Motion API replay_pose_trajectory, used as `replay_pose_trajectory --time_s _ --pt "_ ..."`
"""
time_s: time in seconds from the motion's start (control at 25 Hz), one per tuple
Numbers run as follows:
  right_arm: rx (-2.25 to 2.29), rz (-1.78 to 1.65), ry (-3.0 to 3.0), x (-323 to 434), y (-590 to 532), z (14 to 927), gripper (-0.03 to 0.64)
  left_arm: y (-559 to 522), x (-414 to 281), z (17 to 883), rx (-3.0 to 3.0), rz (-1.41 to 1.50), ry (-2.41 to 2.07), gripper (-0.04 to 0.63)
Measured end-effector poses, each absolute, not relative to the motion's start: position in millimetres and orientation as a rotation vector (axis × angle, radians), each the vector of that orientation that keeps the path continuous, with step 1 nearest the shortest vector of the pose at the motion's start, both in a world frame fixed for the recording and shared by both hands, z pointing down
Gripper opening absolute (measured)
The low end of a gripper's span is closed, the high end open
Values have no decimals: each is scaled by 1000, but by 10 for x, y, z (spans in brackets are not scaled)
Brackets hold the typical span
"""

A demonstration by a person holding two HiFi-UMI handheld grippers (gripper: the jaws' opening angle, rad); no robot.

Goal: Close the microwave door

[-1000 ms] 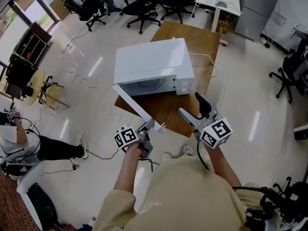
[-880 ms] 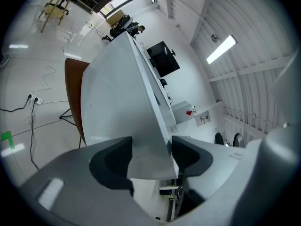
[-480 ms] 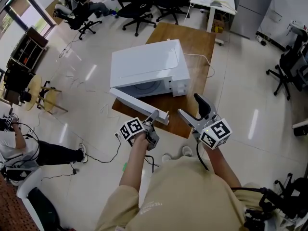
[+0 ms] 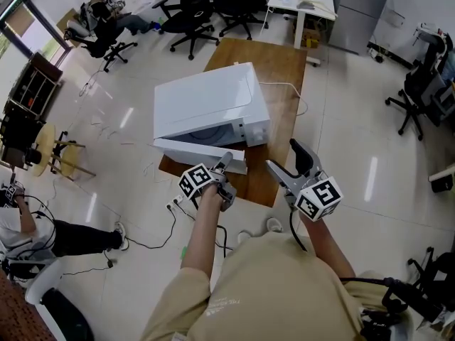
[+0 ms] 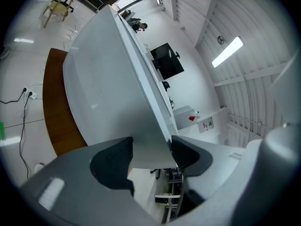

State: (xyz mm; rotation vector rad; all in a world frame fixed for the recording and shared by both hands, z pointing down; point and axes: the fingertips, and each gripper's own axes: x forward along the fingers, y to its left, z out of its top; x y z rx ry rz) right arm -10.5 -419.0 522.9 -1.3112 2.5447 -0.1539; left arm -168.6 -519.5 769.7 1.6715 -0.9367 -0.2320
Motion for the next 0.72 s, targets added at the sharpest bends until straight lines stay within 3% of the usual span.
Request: replay_pose_trajectory --time_s 0.72 --pt "-1385 -198 2506 140 -4248 5281 370 -6109 -1456 7707 1553 -258 -1054 269"
